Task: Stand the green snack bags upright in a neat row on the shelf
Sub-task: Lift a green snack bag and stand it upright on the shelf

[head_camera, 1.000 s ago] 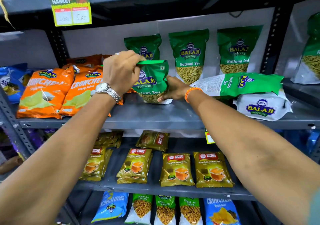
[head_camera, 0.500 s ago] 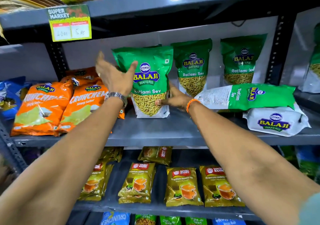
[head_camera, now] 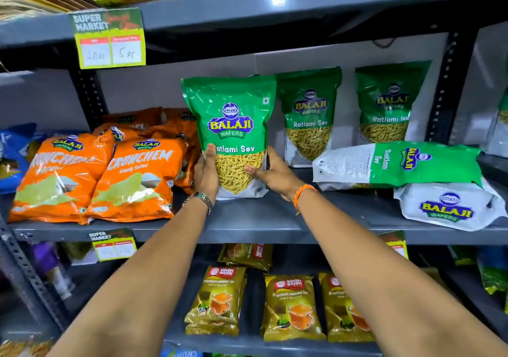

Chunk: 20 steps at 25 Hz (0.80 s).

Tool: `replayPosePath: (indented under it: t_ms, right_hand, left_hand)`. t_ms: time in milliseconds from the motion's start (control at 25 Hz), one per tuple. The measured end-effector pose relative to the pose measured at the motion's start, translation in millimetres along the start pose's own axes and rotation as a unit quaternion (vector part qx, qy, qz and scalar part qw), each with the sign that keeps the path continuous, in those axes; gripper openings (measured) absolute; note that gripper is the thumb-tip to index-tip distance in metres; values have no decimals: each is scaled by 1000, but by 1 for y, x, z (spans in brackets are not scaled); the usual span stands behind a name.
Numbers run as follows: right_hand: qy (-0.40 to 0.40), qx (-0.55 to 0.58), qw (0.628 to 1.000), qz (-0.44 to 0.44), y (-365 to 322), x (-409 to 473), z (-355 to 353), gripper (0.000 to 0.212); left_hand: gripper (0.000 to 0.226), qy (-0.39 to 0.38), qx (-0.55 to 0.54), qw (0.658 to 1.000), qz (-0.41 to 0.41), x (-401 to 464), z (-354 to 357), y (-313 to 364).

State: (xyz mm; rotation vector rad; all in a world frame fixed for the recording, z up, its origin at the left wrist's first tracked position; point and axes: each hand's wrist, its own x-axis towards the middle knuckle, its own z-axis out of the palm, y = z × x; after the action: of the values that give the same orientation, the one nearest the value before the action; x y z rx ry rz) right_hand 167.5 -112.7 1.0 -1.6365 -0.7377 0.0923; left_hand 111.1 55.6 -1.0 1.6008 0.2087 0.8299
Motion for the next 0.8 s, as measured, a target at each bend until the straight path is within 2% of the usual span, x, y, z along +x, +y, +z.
replayPosePath:
  t_ms: [320, 600, 680, 760, 800]
  right_hand:
    - [-17, -30, 999, -11, -16, -29, 27, 76]
    - [-23, -29, 999, -11, -31, -54, 37, 70]
    - [-26, -33, 999, -2, -34, -55, 36, 70]
    - [-39, -58, 998, 12, -39, -55, 35, 73]
    - [-49, -76, 996, 19, -44, -58, 32, 76]
  left_hand:
    - [48, 48, 89, 992, 70, -22, -41, -4]
    - [58, 75, 94, 991, 50, -48, -51, 5]
    - [67, 79, 107, 990, 50, -51, -51, 8]
    - [75, 103, 128, 985, 47, -57, -50, 13]
    - [72, 127, 146, 980, 46, -60, -49, 14]
